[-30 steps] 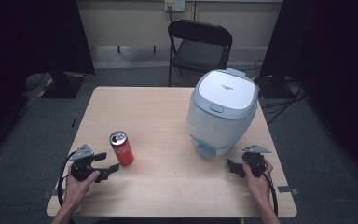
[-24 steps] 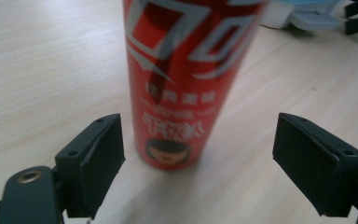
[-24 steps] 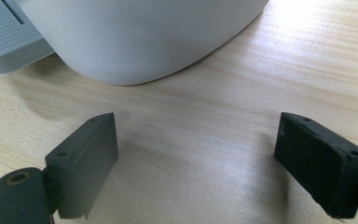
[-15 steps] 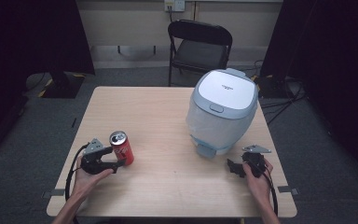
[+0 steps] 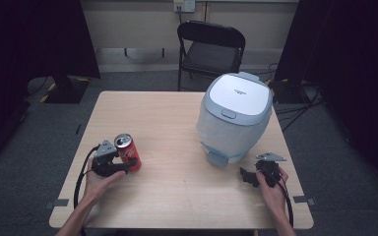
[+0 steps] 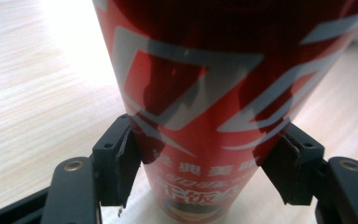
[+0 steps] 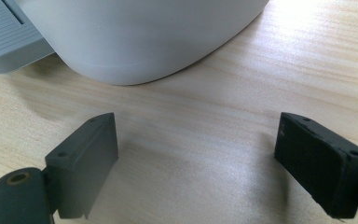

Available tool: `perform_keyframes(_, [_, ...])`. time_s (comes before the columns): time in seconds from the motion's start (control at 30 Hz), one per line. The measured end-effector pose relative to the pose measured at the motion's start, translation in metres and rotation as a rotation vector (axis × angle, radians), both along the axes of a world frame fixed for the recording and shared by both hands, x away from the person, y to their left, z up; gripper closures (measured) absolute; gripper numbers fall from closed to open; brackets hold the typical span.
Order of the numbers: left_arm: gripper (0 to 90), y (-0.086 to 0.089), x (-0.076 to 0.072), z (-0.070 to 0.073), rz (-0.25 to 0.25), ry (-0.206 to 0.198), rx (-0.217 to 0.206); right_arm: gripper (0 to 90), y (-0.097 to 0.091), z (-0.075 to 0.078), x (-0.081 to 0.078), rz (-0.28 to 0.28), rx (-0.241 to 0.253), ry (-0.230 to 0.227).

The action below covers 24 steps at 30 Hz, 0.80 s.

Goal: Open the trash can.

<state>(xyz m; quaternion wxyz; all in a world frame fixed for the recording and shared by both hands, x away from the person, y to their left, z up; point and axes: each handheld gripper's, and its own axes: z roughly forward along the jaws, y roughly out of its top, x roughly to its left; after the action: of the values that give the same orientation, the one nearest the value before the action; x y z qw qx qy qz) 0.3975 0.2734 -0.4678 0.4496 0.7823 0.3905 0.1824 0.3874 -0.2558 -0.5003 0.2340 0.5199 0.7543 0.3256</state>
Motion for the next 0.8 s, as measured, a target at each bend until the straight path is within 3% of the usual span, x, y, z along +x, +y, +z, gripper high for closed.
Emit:
perform_keyframes(0.2, [34.1,0.009,0.012,0.005,0.051,-0.031,0.013,11.9,0.000,0.000,0.000,0.000,0.000,0.000])
perform_keyframes(0.27, [34.1,0.012,0.018,0.005,0.069,-0.032,0.045,11.9,0.000,0.000,0.000,0.000,0.000,0.000])
perform_keyframes(0.4, [34.2,0.019,0.026,0.008,0.107,-0.026,0.027,11.8,0.000,0.000,0.000,0.000,0.000,0.000])
perform_keyframes(0.57, [34.3,0.027,0.029,0.003,0.122,-0.020,0.041,11.8,0.000,0.000,0.000,0.000,0.000,0.000])
perform_keyframes(0.63, [34.3,0.028,0.030,0.001,0.133,-0.036,0.078,11.8,0.000,0.000,0.000,0.000,0.000,0.000])
perform_keyframes(0.8, [34.3,0.030,0.032,0.000,0.144,-0.041,0.081,11.8,0.000,0.000,0.000,0.000,0.000,0.000])
